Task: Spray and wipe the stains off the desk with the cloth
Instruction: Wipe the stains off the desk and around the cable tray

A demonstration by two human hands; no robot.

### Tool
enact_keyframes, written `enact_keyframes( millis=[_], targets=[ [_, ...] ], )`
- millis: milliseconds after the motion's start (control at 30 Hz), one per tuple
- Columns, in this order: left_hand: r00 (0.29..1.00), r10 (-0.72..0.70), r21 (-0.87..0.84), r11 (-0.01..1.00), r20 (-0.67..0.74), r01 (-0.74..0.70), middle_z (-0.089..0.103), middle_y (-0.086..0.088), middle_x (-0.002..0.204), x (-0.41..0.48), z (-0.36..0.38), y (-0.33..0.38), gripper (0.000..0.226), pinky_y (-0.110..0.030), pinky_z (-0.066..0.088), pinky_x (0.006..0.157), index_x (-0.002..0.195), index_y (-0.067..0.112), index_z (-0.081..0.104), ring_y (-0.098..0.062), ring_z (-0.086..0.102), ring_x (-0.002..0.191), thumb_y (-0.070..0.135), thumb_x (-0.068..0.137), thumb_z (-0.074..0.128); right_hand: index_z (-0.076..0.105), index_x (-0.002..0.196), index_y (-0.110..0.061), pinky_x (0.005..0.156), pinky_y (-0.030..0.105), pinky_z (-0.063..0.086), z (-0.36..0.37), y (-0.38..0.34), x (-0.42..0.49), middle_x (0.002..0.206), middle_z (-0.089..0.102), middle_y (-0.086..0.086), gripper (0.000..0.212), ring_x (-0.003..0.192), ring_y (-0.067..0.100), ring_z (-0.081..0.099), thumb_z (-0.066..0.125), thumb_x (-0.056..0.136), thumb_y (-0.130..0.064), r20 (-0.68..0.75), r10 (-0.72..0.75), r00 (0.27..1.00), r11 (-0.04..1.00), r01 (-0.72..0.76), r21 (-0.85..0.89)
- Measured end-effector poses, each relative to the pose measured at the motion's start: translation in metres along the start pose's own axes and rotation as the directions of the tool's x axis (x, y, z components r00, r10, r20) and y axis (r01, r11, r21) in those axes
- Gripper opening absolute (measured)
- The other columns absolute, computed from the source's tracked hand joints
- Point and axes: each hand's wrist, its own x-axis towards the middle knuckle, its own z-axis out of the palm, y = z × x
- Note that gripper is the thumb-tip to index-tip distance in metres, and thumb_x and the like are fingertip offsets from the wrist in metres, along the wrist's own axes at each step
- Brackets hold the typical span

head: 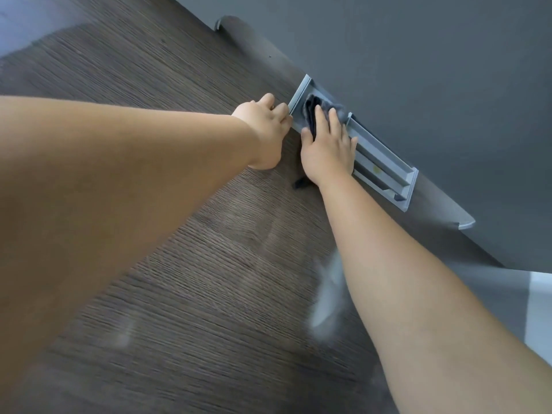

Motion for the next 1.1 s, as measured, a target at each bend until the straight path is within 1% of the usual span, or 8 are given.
enact_keyframes(
  millis=[67,133,267,533,767,867,1000,1100],
  targets=[
    [1.0,-0.003,-0.01,1.0,0.001,0.003,0.028,-0.001,0.144,0.0,-0.001,0.0,0.061,-0.034,0.038,0.089,0.146,0.013,0.022,-0.026,0.03,0.124,0.026,0.09,0.044,0.004,0.153,-0.031,0.118,0.046,-0.005,-0.003,-0.006,0.004,0.161,-0.003,-0.001,0.054,0.147,0.025,-0.005,0.02,0.103,-0.043,0.038,0.058,0.998,0.998,-0.059,0.009],
    [1.0,-0.007,-0.017,1.0,-0.001,0.007,0.027,-0.001,0.144,-0.001,-0.002,0.002,0.061,-0.035,0.038,0.092,0.146,0.013,0.021,-0.026,0.029,0.125,0.026,0.091,0.043,0.003,0.153,-0.029,0.118,0.046,-0.005,-0.001,-0.008,-0.007,0.161,-0.003,-0.001,0.055,0.147,0.026,-0.008,0.022,0.103,-0.043,0.048,0.089,0.995,0.996,-0.09,0.009],
    [1.0,-0.006,-0.027,1.0,-0.009,0.006,0.028,-0.002,0.145,-0.001,-0.002,0.0,0.06,-0.035,0.037,0.096,0.146,0.013,0.022,-0.026,0.029,0.126,0.027,0.091,0.042,0.002,0.153,-0.024,0.118,0.045,0.001,0.008,-0.01,-0.034,0.161,0.002,0.002,0.061,0.146,0.031,-0.005,0.026,0.101,-0.046,0.015,0.098,0.995,0.995,-0.098,0.002],
    [1.0,-0.021,-0.016,1.0,0.02,0.022,0.027,-0.001,0.145,0.001,-0.002,0.001,0.063,-0.036,0.038,0.096,0.147,0.014,0.02,-0.026,0.029,0.125,0.025,0.09,0.046,-0.002,0.153,-0.025,0.118,0.048,-0.004,-0.008,-0.008,0.016,0.161,-0.005,0.003,0.061,0.146,0.029,-0.009,0.016,0.1,-0.051,0.078,0.144,0.987,0.99,-0.143,-0.014],
    [0.998,-0.041,-0.038,0.998,0.048,0.043,0.024,-0.002,0.148,-0.005,-0.008,0.005,0.063,-0.037,0.034,0.102,0.148,0.013,0.018,-0.026,0.026,0.129,0.025,0.091,0.044,0.003,0.153,-0.026,0.118,0.042,0.005,0.005,-0.008,-0.033,0.161,0.002,0.001,0.061,0.146,0.03,0.002,0.028,0.101,-0.045,0.006,0.085,0.996,0.996,-0.085,0.017],
    [0.995,-0.062,-0.09,0.994,0.077,0.069,0.019,-0.002,0.151,-0.007,-0.008,0.006,0.067,-0.036,0.027,0.109,0.149,0.014,0.014,-0.026,0.022,0.133,0.023,0.09,0.043,0.006,0.153,-0.025,0.117,0.041,0.013,0.008,-0.006,-0.045,0.161,0.004,0.003,0.061,0.145,0.03,0.008,0.035,0.1,-0.034,-0.06,0.056,0.997,0.997,-0.053,0.061],
    [0.992,-0.114,-0.233,0.965,0.046,0.122,0.007,-0.001,0.155,-0.018,-0.001,0.018,0.068,-0.035,0.014,0.115,0.149,0.013,0.012,-0.025,0.008,0.142,0.022,0.089,0.042,0.012,0.152,-0.024,0.117,0.041,0.017,0.015,-0.001,-0.071,0.16,0.005,0.005,0.064,0.143,0.031,0.013,0.042,0.096,-0.023,-0.096,0.014,0.995,0.997,-0.006,0.076],
    [0.999,-0.048,-0.251,0.967,0.015,0.05,-0.002,0.0,0.158,-0.026,0.0,0.031,0.066,-0.036,0.006,0.117,0.149,0.012,0.012,-0.026,-0.003,0.145,0.021,0.09,0.041,0.012,0.152,-0.026,0.117,0.04,0.016,0.02,0.015,-0.096,0.161,0.006,0.004,0.065,0.144,0.03,0.012,0.043,0.095,-0.023,-0.072,-0.03,0.997,0.998,0.034,0.058]
  ],
)
